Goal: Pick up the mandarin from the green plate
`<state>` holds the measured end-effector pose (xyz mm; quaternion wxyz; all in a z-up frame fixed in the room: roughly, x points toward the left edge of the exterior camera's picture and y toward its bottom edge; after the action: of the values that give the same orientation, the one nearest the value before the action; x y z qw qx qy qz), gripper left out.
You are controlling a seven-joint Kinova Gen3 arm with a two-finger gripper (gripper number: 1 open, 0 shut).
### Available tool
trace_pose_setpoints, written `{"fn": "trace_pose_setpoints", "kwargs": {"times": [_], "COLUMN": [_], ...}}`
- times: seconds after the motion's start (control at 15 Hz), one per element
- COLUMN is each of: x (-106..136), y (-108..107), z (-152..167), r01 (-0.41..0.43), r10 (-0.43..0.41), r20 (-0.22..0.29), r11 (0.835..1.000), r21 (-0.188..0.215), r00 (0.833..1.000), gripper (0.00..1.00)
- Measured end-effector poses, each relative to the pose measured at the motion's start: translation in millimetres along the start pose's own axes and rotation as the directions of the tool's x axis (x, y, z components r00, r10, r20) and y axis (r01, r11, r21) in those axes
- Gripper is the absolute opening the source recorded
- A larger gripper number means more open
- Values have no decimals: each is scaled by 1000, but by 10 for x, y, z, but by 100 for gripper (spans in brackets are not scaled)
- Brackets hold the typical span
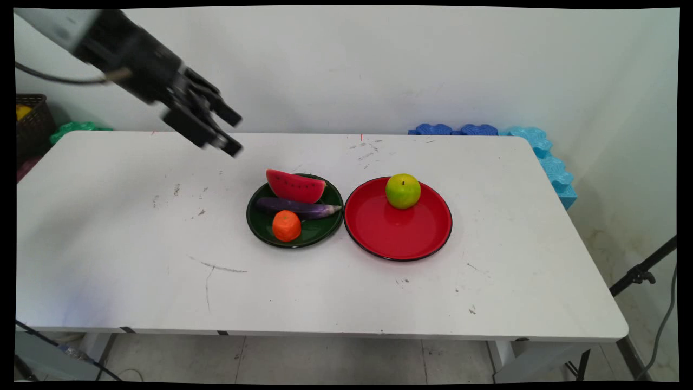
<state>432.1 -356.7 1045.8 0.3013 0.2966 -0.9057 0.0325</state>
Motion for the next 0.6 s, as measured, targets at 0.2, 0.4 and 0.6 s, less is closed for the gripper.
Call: {"fn": "trace_pose_setpoints", "kwargs": {"times": [0.2, 0.4, 0.6], "x": [2, -64, -114], "y": [39, 43, 55], "z": [475, 923, 1251], "r01": [34, 92, 139], "r10": [-39, -110, -166], "r20": [89, 172, 217], "r11": [998, 990, 981], "r21": [54, 107, 136], "r00": [995, 979, 962], "gripper": [100, 100, 100]}}
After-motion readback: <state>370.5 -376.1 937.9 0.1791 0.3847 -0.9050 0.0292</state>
